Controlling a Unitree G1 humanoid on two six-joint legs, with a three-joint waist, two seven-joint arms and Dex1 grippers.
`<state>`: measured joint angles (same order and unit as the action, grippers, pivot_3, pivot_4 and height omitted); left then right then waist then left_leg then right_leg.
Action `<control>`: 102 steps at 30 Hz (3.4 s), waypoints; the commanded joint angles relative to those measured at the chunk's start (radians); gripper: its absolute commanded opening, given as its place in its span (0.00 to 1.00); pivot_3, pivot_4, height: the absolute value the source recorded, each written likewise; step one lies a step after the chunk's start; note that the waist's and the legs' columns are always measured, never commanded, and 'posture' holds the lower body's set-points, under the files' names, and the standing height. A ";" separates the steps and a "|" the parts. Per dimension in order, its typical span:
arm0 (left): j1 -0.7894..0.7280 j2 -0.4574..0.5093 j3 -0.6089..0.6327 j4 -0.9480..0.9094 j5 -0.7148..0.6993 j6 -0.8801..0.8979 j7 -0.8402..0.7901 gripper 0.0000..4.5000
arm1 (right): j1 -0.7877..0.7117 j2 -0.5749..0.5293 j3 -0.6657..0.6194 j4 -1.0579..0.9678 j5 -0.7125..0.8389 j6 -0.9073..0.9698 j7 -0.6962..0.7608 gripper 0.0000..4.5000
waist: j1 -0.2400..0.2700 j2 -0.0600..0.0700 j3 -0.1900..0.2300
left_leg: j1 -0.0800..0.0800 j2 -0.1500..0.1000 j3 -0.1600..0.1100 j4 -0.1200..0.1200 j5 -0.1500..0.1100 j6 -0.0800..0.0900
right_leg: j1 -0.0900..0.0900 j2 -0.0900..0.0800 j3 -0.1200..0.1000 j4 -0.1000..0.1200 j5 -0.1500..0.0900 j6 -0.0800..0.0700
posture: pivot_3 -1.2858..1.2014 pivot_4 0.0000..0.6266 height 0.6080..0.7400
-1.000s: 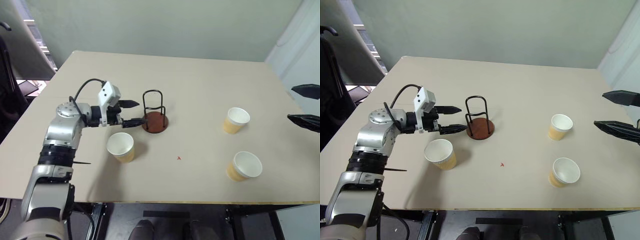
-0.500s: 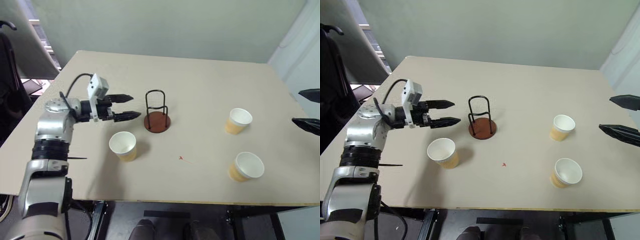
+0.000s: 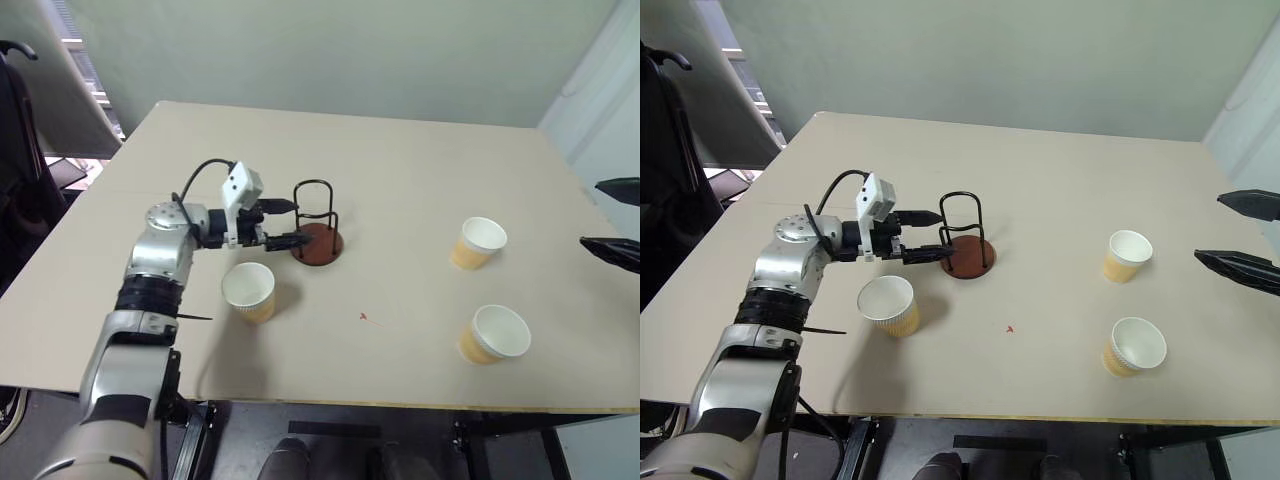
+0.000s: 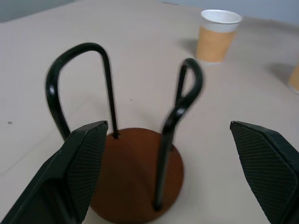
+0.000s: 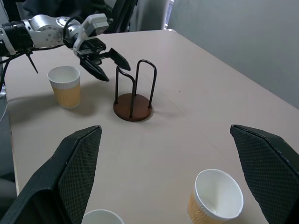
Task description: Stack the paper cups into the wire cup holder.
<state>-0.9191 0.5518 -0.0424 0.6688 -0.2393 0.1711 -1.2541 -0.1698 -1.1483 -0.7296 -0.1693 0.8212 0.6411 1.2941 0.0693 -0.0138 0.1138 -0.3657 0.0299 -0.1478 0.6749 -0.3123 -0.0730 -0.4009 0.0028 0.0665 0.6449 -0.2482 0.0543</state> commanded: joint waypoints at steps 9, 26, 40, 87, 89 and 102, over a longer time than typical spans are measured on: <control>-0.052 -0.022 0.004 0.072 0.035 -0.090 -0.014 0.29 | 0.011 -0.006 -0.060 -0.029 0.006 -0.004 -0.021 1.00 | 0.002 0.000 0.000 | 0.000 0.000 0.001 0.001 0.000 0.000 | 0.000 0.001 0.000 0.000 0.000 0.001 | 0.52 0.24 1.00; 0.133 -0.002 -0.029 -0.472 -0.063 0.191 -0.049 0.02 | -0.008 -0.012 -0.018 -0.004 -0.007 -0.033 -0.016 1.00 | 0.003 0.000 0.000 | -0.001 0.000 0.005 0.004 -0.001 0.003 | 0.001 0.004 -0.002 0.000 0.000 0.004 | 0.52 0.24 1.00; 0.459 0.038 -0.056 -1.111 -0.247 0.560 0.162 0.02 | -0.029 -0.009 0.079 -0.020 -0.006 -0.044 0.006 1.00 | -0.003 0.000 0.000 | 0.014 0.001 0.017 0.004 -0.006 0.009 | 0.008 0.006 0.016 0.001 0.000 0.005 | 0.52 0.24 1.00; 0.537 0.203 -0.122 -1.153 -0.268 0.473 0.147 0.99 | 0.012 -0.027 0.203 -0.101 -0.025 -0.036 0.116 1.00 | -0.010 0.001 0.001 | 0.019 0.001 0.020 0.004 -0.011 0.010 | 0.010 0.009 0.019 0.001 -0.003 0.001 | 0.52 0.24 1.00; 0.532 0.241 -0.071 -1.160 -0.294 0.468 0.122 0.99 | 0.029 -0.034 0.226 -0.109 -0.056 -0.055 0.130 1.00 | -0.009 0.001 0.001 | 0.018 0.001 0.020 0.004 -0.011 0.010 | 0.010 0.009 0.019 0.001 -0.003 0.001 | 0.52 0.24 1.00; 0.565 0.424 0.309 -1.137 -0.581 0.559 -0.006 0.99 | 0.158 -0.113 0.349 -0.201 -0.243 -0.171 0.205 1.00 | -0.017 0.001 0.001 | 0.018 0.002 0.021 0.000 -0.013 0.010 | 0.007 0.009 0.020 0.001 -0.005 -0.003 | 0.52 0.24 1.00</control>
<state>-0.3619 0.9558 0.2027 -0.4322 -0.7556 0.7127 -1.2332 -0.0188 -1.2443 -0.4000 -0.3498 0.6088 0.4930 1.4971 0.0527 -0.0132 0.1148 -0.3477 0.0321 -0.1272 0.6735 -0.3256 -0.0633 -0.3942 0.0116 0.0874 0.6456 -0.2537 0.0507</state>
